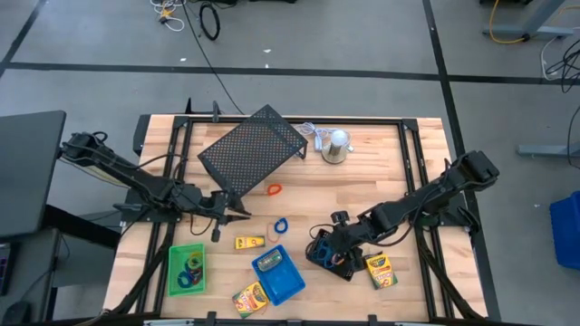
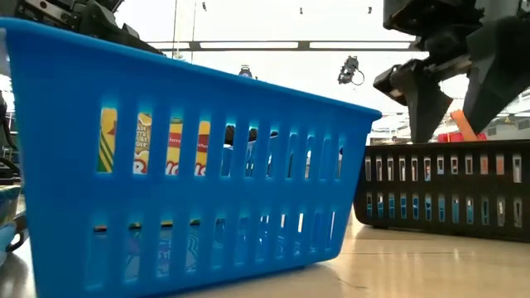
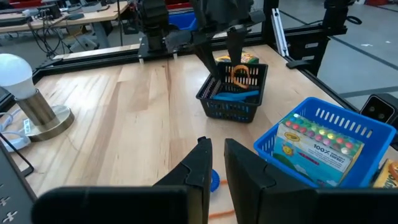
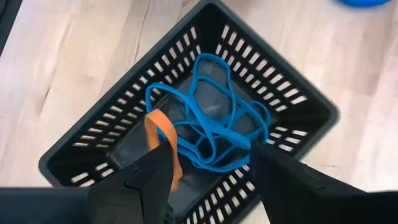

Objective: Pick & Place Office Desk Supplies
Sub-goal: Put the orange rubber band into the black bin, then put the blue spiral keychain into the green bin

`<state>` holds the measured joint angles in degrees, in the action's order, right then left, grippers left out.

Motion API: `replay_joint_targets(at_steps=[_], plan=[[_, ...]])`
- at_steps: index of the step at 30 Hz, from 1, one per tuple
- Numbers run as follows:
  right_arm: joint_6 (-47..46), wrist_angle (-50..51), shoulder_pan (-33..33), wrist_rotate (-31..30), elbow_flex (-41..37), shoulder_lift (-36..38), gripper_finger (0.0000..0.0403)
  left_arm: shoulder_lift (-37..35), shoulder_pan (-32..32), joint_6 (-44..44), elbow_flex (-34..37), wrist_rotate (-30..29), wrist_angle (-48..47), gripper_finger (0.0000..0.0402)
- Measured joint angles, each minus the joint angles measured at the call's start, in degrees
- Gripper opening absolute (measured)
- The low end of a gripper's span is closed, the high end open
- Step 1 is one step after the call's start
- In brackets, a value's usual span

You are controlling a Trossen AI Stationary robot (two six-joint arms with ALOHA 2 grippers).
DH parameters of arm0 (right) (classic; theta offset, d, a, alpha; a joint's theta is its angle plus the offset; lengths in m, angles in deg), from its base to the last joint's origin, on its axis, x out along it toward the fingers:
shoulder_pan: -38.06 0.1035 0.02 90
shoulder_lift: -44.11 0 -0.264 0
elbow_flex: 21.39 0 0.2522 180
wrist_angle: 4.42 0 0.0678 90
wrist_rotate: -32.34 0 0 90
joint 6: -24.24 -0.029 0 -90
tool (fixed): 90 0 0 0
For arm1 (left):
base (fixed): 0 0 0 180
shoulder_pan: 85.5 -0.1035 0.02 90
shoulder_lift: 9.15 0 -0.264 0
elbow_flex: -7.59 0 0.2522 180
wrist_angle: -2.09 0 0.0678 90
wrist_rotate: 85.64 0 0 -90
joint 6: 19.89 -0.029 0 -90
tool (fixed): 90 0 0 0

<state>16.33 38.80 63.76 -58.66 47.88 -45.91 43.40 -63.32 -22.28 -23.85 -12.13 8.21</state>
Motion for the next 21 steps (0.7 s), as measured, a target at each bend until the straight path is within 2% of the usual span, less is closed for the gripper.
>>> replay_joint_targets(at_steps=[6,10,18,21], plan=[[0.25,6.03,0.38,0.17,3.03,-0.07,0.0215,0.00,0.00,-0.02,0.00,-1.42,-0.02,0.0052],[2.17,8.43,0.14,1.22,3.93,-3.16,0.0215,0.00,0.00,-0.02,0.00,-1.54,-0.02,0.0052],[6.28,22.24,0.92,0.45,14.76,-11.19,0.0215,0.00,0.00,0.31,0.00,-1.75,-0.55,0.0052],[7.39,22.58,0.88,0.36,17.26,-11.32,0.0215,0.00,0.00,0.52,0.00,-1.89,-0.72,0.0052]])
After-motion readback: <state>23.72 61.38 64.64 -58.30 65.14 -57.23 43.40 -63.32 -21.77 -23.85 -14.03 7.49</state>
